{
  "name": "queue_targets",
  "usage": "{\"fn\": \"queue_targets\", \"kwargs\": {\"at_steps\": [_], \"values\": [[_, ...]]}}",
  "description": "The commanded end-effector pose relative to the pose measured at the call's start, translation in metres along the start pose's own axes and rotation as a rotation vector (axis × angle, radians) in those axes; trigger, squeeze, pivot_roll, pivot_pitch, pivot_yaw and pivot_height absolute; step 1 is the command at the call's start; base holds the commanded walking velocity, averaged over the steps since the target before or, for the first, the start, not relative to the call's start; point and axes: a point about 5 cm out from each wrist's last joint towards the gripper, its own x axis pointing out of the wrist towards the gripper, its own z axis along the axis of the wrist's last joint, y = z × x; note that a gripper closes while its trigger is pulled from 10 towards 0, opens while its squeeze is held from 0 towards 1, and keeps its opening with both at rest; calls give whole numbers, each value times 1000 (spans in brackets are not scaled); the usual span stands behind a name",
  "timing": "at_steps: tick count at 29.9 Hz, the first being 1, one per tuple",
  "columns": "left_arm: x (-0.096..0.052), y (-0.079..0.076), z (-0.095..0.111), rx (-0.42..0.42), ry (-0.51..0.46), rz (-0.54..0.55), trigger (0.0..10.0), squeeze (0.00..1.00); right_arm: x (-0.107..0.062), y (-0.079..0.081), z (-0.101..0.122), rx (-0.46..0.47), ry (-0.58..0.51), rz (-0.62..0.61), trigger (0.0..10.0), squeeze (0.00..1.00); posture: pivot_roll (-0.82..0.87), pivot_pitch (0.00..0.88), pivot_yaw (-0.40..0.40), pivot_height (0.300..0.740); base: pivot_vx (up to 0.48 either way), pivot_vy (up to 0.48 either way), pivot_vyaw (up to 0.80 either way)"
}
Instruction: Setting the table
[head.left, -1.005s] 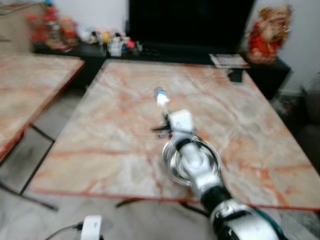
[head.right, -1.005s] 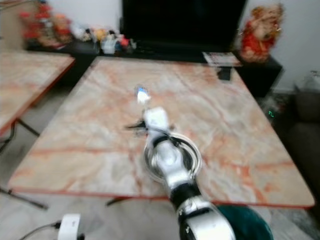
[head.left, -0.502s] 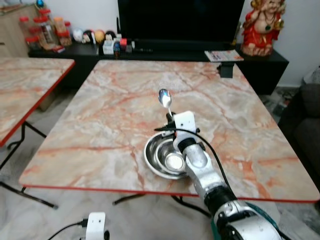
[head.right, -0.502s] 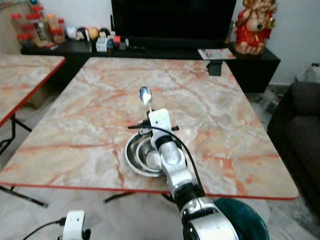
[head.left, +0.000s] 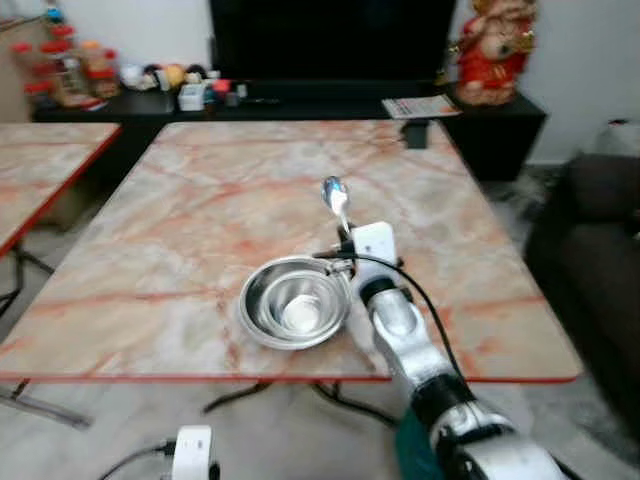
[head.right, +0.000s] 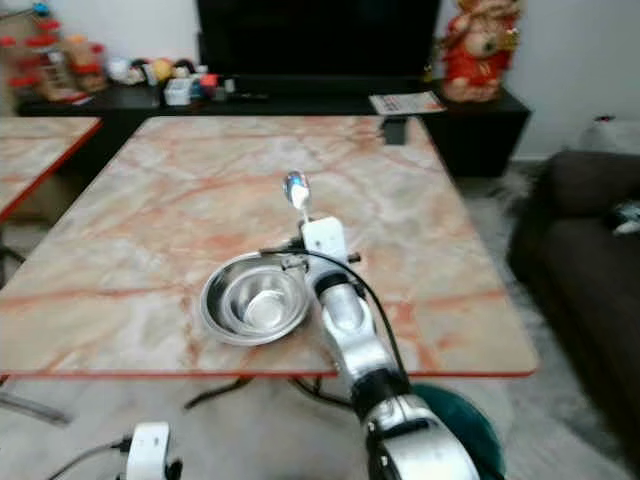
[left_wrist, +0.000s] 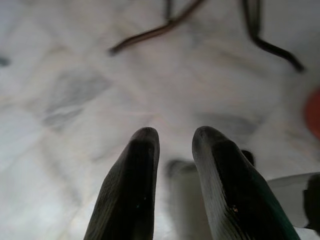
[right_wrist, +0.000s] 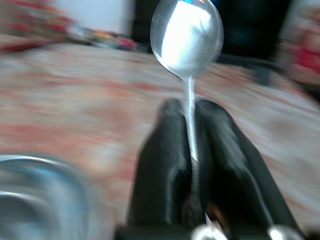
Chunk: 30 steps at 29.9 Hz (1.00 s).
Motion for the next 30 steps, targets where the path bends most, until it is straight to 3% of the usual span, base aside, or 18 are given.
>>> {"fn": "queue_targets", "kwargs": {"at_steps": [1, 9, 20, 24, 26, 30], "values": [[-1, 6, -1, 4, 2, 16, 10000, 0, 1, 10, 4, 8, -18, 19, 10000, 0, 5, 0, -19, 740, 0, -341, 0], [0, 8, 0, -2, -2, 21, 10000, 0, -2, 18, 0, 17, 5, 26, 10000, 0, 5, 0, -17, 740, 0, 0, 0], [-2, 14, -4, -9, 16, 43, 10000, 0, -9, 31, -19, 31, 131, 72, 10000, 0, 5, 0, -13, 740, 0, 0, 0], [-2, 18, -4, -22, 17, 55, 10000, 0, -9, 32, -24, 39, 176, 56, 10000, 0, 10, 0, -13, 740, 0, 0, 0], [-2, 20, -4, -34, 21, 63, 10000, 0, -10, 30, -30, 101, 225, 5, 10000, 0, 11, 0, -12, 740, 0, 144, 0], [-2, 21, -6, -29, 31, 62, 10000, 0, -11, 28, -30, 106, 230, -8, 10000, 0, 9, 0, -10, 740, 0, 384, 0]]}}
